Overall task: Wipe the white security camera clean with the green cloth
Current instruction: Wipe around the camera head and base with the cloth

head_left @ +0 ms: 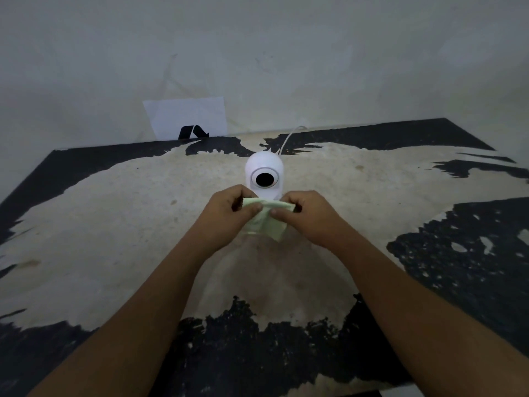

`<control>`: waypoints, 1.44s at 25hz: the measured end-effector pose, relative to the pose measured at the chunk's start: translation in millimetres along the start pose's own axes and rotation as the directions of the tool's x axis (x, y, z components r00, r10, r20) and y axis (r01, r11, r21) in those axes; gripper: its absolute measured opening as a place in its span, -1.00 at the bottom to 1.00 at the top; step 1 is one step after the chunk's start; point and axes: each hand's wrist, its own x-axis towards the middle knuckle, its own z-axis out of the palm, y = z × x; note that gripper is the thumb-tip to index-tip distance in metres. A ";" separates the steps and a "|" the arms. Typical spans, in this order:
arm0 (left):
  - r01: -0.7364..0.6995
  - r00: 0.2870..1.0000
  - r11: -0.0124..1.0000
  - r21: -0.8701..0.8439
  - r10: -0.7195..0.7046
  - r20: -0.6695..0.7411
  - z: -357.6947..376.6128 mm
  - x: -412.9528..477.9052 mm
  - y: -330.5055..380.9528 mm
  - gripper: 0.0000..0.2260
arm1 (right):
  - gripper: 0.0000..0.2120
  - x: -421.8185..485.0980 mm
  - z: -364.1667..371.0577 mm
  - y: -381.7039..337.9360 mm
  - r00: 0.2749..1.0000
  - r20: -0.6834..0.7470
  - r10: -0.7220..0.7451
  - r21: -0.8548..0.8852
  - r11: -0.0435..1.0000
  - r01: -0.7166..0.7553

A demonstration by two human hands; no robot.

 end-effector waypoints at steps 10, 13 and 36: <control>0.008 0.999 0.996 -0.089 -0.004 0.049 -12.2 68.3 11.7 -0.72 | -0.80 32.8 0.6 29.8 0.996 -0.084 -0.001 -0.254 0.967 -0.021; 0.028 0.999 0.984 -0.177 -0.023 0.029 -8.0 70.2 8.0 -0.79 | -0.56 36.8 8.9 26.0 0.984 -0.164 0.068 -0.175 0.980 -0.097; 0.000 0.998 0.986 -0.170 0.010 0.063 -9.9 74.8 2.2 -0.78 | -0.39 56.0 19.3 24.1 0.970 -0.180 0.165 -0.167 0.966 -0.195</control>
